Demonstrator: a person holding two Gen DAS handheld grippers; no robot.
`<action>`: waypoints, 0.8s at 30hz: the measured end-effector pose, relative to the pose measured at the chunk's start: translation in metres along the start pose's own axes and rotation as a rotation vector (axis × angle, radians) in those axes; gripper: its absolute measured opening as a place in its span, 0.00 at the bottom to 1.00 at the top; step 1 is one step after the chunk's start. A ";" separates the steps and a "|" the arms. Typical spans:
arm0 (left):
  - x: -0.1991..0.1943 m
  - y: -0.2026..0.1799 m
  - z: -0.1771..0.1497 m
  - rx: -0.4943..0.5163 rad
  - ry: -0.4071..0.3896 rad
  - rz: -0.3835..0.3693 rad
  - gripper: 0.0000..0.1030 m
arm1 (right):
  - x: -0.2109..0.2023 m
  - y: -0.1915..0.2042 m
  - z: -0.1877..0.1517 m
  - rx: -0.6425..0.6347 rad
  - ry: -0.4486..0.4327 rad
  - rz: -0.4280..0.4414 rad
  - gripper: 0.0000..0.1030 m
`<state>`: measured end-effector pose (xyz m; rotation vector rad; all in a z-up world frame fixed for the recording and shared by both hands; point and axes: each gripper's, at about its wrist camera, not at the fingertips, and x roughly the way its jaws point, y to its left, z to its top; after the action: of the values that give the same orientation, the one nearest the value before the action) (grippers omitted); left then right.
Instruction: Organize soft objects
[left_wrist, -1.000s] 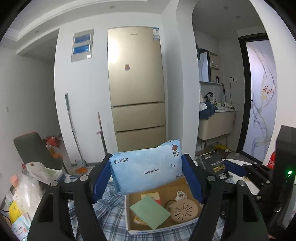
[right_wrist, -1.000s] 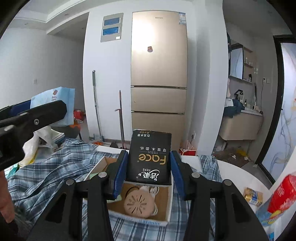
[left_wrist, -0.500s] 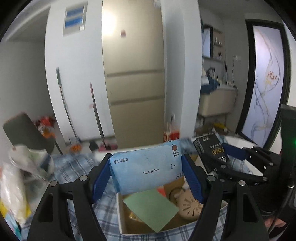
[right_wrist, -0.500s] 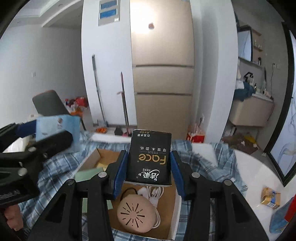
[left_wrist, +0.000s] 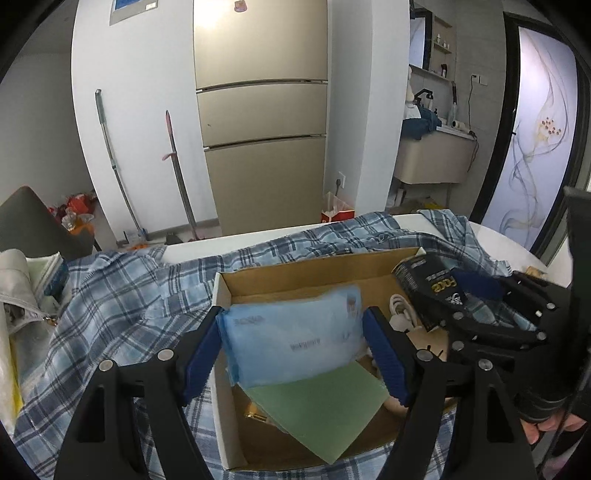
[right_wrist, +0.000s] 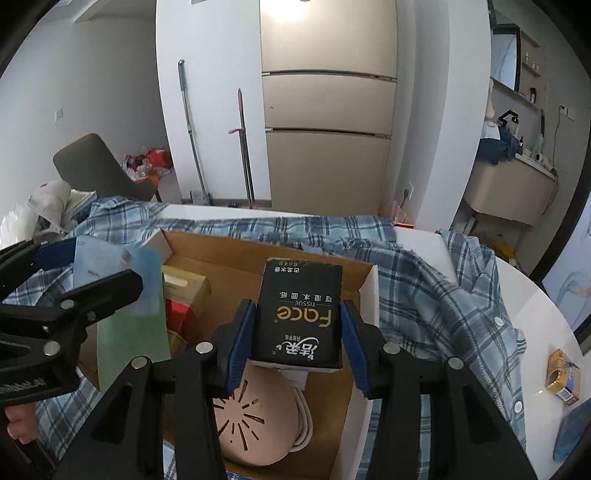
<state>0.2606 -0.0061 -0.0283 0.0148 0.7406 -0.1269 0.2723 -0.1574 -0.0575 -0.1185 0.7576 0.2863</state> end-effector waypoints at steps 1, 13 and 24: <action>-0.001 0.000 0.000 -0.007 -0.008 -0.003 0.87 | 0.001 0.000 0.000 -0.002 0.003 0.001 0.53; -0.024 0.001 0.006 -0.008 -0.122 0.035 0.91 | -0.009 -0.008 0.003 0.049 -0.033 0.018 0.74; -0.067 0.007 0.010 -0.029 -0.322 0.064 0.97 | -0.047 -0.015 0.013 0.079 -0.187 -0.021 0.79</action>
<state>0.2192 0.0075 0.0235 -0.0095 0.4196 -0.0553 0.2529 -0.1795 -0.0153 -0.0239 0.5807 0.2437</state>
